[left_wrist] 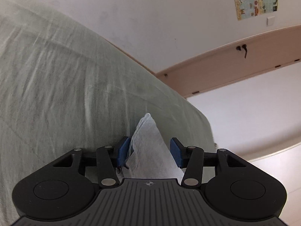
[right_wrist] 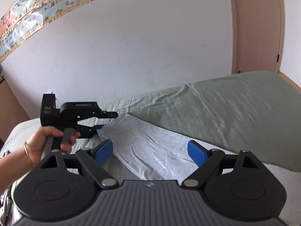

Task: Fold clothes

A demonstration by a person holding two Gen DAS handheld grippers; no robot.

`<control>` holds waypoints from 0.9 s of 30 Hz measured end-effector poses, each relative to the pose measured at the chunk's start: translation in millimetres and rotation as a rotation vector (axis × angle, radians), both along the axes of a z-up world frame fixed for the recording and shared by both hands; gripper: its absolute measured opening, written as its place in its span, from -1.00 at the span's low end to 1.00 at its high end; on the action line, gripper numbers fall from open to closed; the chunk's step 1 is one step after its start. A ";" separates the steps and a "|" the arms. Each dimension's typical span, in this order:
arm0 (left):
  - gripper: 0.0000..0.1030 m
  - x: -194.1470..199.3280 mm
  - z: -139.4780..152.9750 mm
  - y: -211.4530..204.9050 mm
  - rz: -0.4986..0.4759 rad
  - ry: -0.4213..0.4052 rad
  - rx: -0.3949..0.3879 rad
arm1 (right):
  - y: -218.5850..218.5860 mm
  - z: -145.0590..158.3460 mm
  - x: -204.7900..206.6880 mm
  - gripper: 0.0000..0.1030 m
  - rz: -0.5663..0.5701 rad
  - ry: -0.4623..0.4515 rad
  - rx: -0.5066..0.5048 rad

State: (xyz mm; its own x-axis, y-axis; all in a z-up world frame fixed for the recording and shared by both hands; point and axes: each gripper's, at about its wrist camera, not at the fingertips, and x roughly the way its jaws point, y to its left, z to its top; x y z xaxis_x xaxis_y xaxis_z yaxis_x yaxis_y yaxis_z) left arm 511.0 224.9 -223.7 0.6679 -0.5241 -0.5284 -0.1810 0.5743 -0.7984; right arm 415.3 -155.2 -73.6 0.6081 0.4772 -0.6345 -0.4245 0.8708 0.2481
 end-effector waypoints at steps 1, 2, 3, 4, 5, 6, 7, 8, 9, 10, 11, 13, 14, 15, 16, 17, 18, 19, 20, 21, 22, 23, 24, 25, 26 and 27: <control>-0.11 -0.4 0.8 -3.3 -0.021 -0.010 0.028 | -1.5 -1.5 -1.2 0.72 -0.002 0.003 0.001; -0.11 -0.8 2.3 -6.7 -0.033 -0.016 0.053 | -1.4 -3.4 -0.2 0.72 -0.003 0.004 -0.001; -0.12 -1.0 3.7 -9.2 -0.039 -0.017 0.070 | 0.0 -7.0 0.8 0.72 -0.004 0.009 -0.004; -0.13 0.2 6.0 -12.5 -0.047 -0.013 0.090 | 2.6 -9.9 1.6 0.72 -0.005 0.008 -0.008; -0.13 2.7 8.1 -14.8 -0.059 -0.009 0.108 | 9.1 -14.9 1.7 0.72 0.004 -0.006 -0.020; -0.13 5.2 9.5 -15.8 -0.071 -0.007 0.121 | 16.2 -20.2 1.7 0.72 0.016 -0.022 -0.032; -0.13 8.5 10.6 -16.0 -0.083 -0.004 0.130 | 24.5 -24.8 1.3 0.71 0.033 -0.026 -0.043; -0.13 12.3 11.6 -15.5 -0.094 0.002 0.136 | 36.2 -29.9 -0.5 0.70 0.059 -0.028 -0.052; -0.13 17.3 12.5 -14.0 -0.107 0.009 0.138 | 44.4 -32.7 -2.0 0.68 0.084 -0.033 -0.054; -0.13 23.3 13.4 -11.4 -0.119 0.017 0.137 | 56.2 -34.8 -4.6 0.64 0.121 -0.053 -0.068; -0.13 29.3 14.6 -9.1 -0.130 0.023 0.140 | 68.6 -36.9 -7.5 0.60 0.159 -0.074 -0.084; -0.13 39.7 16.6 -6.0 -0.147 0.030 0.150 | 111.2 -42.8 -10.9 0.54 0.249 -0.161 -0.193; -0.13 42.8 16.4 -5.5 -0.150 0.035 0.149 | 120.7 -44.5 -10.7 0.47 0.270 -0.177 -0.210; -0.13 46.0 16.1 -5.0 -0.153 0.040 0.147 | 140.0 -49.0 -6.2 0.46 0.304 -0.186 -0.222; -0.13 49.0 15.9 -5.6 -0.161 0.043 0.150 | 151.3 -52.7 -2.5 0.44 0.316 -0.190 -0.231; -0.13 50.9 15.7 -7.1 -0.173 0.045 0.156 | 159.6 -56.8 0.7 0.43 0.320 -0.199 -0.244; -0.13 52.2 15.4 -8.7 -0.183 0.045 0.160 | 167.6 -60.9 3.7 0.41 0.323 -0.210 -0.258; -0.13 54.0 15.7 -10.4 -0.196 0.046 0.166 | 176.4 -66.3 8.0 0.32 0.335 -0.221 -0.275; -0.13 53.9 15.8 -11.0 -0.206 0.045 0.170 | 181.2 -69.5 10.5 0.26 0.342 -0.224 -0.286; -0.13 52.2 15.3 -10.7 -0.212 0.045 0.172 | 190.3 -76.0 15.1 0.22 0.350 -0.227 -0.315; -0.13 51.7 15.3 -10.4 -0.219 0.044 0.173 | 197.3 -81.2 17.7 0.18 0.358 -0.232 -0.342; -0.13 52.2 15.4 -10.1 -0.224 0.043 0.172 | 203.9 -86.0 19.9 0.16 0.364 -0.238 -0.368; -0.14 52.6 15.3 -9.6 -0.227 0.042 0.170 | 210.4 -90.9 22.1 0.14 0.371 -0.243 -0.394; -0.13 52.7 15.0 -9.4 -0.231 0.041 0.169 | 217.4 -95.7 23.2 0.08 0.381 -0.257 -0.423; -0.13 52.4 14.4 -9.2 -0.235 0.038 0.169 | 221.3 -97.0 23.0 0.06 0.383 -0.271 -0.438; -0.13 51.6 13.8 -8.5 -0.237 0.036 0.169 | 224.7 -97.8 22.6 0.04 0.383 -0.285 -0.450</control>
